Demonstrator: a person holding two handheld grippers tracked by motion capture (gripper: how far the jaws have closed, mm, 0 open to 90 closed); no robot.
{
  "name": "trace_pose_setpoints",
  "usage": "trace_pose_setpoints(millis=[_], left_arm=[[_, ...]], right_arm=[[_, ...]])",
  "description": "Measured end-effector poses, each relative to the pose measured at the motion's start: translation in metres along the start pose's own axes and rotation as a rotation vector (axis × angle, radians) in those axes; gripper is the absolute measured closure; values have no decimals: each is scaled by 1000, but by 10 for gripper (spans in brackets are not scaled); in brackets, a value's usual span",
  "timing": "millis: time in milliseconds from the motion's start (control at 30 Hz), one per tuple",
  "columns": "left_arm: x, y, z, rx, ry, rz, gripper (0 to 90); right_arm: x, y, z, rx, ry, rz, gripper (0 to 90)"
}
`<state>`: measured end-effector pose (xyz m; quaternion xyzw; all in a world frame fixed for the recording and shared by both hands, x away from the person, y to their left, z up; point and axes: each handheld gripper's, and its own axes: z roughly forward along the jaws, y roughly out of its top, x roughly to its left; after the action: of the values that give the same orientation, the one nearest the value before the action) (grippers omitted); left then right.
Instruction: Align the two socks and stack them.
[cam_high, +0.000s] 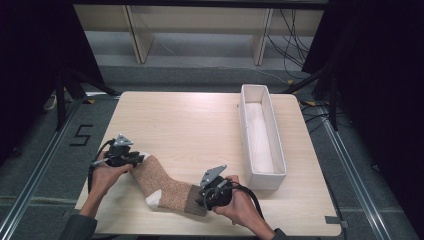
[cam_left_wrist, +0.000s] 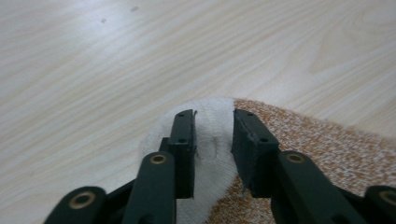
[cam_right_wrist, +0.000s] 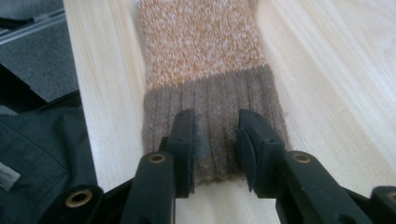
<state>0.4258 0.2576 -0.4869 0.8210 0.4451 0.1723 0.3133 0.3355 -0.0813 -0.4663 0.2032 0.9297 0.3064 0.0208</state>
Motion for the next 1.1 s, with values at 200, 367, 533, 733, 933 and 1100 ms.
trace_pose_setpoints(millis=[200,367,533,733,933,1100], left_arm=[[0,1,-1,-9,-6,10,727],[-1,4,-9,-25,-23,21,728],[-6,5,-16,-24,-47,46,748],[-7,3,-20,-29,-65,55,798],[-7,-1,-19,-34,-78,57,880],[-7,-2,-20,-13,-80,69,892]], right_arm=[[-3,-2,2,-7,8,-2,674],[-2,-1,-4,-23,11,28,660],[-2,-2,-12,-49,-7,19,646],[-4,-4,-19,-61,-16,40,636],[-6,-6,-21,-61,-34,52,660],[-7,-7,-20,-59,-42,38,735]])
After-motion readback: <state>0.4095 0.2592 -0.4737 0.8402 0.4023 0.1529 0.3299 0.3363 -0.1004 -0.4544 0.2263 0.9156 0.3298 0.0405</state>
